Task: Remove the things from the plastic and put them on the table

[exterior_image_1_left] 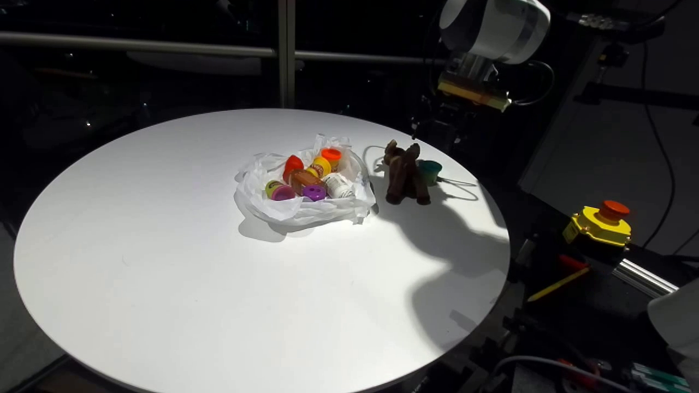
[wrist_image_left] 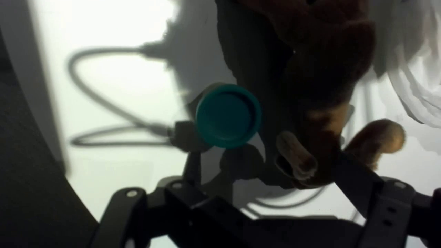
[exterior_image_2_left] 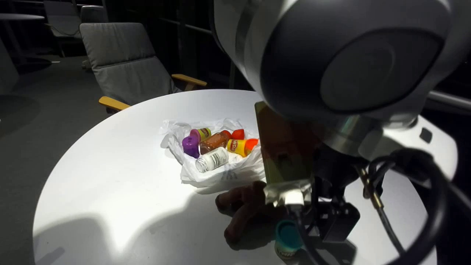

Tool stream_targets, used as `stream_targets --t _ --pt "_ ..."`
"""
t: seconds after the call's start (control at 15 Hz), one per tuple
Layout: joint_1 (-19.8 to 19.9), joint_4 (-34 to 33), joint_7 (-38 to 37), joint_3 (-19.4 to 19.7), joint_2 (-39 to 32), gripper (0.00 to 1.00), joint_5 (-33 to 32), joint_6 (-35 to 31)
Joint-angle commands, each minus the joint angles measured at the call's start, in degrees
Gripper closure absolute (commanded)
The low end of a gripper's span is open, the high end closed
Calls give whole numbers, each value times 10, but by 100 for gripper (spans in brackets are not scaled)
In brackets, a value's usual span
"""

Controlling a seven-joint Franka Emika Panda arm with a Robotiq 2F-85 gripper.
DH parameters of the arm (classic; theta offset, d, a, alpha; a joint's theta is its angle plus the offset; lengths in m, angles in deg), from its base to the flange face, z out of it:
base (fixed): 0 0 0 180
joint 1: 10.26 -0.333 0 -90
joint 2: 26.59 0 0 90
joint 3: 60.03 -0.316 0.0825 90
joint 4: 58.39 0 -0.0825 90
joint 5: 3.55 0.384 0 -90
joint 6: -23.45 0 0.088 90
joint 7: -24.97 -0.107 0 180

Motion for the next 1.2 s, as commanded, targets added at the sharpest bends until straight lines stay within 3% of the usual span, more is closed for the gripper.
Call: stream_targets --t 0.0,0.2,0.6,0.87,1.13 --pt "-36 21 -29 2 103 0 -57 45" --pt "-72 -14 -70 -23 129 0 -92 99" --pt "-128 -123 -140 -86 39 0 -90 134" --pt "-138 -197 -166 -94 -53 0 -73 145" --pt "-138 -264 -207 -77 -136 0 -76 157"
